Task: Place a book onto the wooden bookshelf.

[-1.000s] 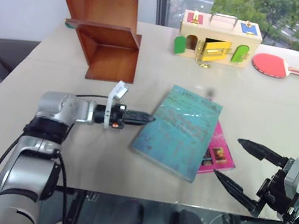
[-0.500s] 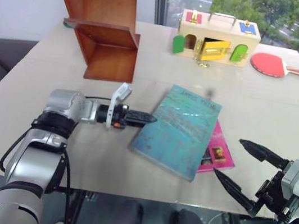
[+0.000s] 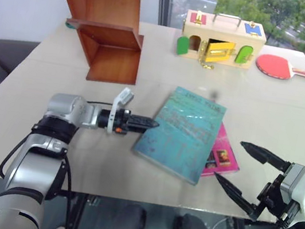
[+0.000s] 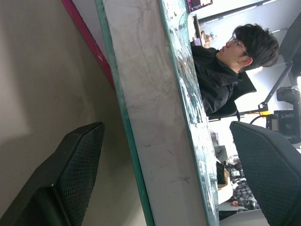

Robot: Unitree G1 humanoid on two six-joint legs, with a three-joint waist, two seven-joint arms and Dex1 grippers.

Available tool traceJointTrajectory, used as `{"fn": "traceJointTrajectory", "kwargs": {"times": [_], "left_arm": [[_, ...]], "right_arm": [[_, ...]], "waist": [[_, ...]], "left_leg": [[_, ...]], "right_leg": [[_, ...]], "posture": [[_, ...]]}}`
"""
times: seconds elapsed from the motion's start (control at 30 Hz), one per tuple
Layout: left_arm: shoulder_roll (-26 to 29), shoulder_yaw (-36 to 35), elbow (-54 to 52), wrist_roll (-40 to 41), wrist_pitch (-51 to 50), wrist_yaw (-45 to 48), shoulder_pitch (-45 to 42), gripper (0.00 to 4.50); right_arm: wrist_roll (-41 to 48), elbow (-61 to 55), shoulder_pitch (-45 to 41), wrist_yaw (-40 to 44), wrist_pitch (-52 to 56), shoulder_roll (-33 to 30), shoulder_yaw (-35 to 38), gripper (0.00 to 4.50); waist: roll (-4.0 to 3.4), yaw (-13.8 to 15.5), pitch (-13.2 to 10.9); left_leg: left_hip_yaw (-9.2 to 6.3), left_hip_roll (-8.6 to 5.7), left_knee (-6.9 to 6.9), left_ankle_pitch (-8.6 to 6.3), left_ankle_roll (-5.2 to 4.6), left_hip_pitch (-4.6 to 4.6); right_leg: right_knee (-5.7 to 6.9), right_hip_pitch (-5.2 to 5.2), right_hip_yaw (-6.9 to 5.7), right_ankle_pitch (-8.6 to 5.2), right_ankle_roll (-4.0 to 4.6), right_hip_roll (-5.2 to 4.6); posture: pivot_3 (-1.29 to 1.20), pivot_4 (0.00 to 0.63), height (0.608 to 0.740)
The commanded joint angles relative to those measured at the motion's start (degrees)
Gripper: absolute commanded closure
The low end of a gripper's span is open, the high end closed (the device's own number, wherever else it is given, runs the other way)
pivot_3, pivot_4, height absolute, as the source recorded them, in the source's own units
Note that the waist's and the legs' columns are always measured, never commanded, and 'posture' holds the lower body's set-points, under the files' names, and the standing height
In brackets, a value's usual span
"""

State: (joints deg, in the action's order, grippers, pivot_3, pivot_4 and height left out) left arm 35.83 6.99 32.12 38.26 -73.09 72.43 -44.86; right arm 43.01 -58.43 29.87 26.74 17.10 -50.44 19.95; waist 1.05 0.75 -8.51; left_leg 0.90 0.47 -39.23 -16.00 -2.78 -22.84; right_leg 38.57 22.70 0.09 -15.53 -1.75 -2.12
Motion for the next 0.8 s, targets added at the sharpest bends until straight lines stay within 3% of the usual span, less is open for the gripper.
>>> {"fn": "traceJointTrajectory", "kwargs": {"times": [0.03,0.13,0.4,0.67,0.8], "left_arm": [[1.7,-2.0,-4.1,-0.1,3.0,1.1,1.2,0.00],[4.8,-4.1,-11.2,1.0,7.7,3.3,5.9,0.00],[9.7,-10.3,-25.2,2.9,16.8,7.2,17.8,0.00],[16.1,-13.2,-39.8,6.0,20.4,12.0,32.8,0.00],[18.8,-15.0,-45.5,7.8,20.8,13.0,39.6,0.00]], "right_arm": [[-1.1,-1.6,0.7,-1.3,2.6,-0.3,-0.5,0.02],[-8.9,1.4,-0.8,-3.4,6.5,-0.4,-4.4,0.02],[-19.0,11.2,-9.6,-6.1,9.7,4.5,-12.4,0.02],[-20.5,25.8,-32.2,1.7,9.4,5.9,-16.6,0.02],[-24.9,41.6,-47.6,5.7,8.0,7.4,-21.5,1.23]], "waist": [[0.00,0.0,0.0],[0.01,-0.3,0.0],[0.01,0.1,0.0],[-0.16,-0.5,-0.2],[-0.27,-1.1,-0.3]], "left_leg": [[0.00,0.00,0.00,0.00,0.00,0.00],[0.04,0.04,0.00,0.00,0.01,0.01],[0.08,0.10,0.02,0.01,0.03,0.05],[0.14,0.07,0.05,-0.01,0.00,0.10],[0.16,0.07,0.08,-0.01,-0.01,0.10]], "right_leg": [[0.00,0.00,0.00,0.00,0.00,0.00],[0.01,0.01,0.08,0.00,0.01,-0.20],[0.04,0.06,0.05,-0.01,0.05,-0.33],[0.04,0.06,0.04,-0.01,0.06,-0.43],[0.05,0.08,0.05,0.00,0.08,-0.46]], "posture": [[0.00,0.150,0.740],[0.00,0.150,0.740],[0.00,0.150,0.740],[0.00,0.150,0.740],[0.00,0.150,0.740]]}}
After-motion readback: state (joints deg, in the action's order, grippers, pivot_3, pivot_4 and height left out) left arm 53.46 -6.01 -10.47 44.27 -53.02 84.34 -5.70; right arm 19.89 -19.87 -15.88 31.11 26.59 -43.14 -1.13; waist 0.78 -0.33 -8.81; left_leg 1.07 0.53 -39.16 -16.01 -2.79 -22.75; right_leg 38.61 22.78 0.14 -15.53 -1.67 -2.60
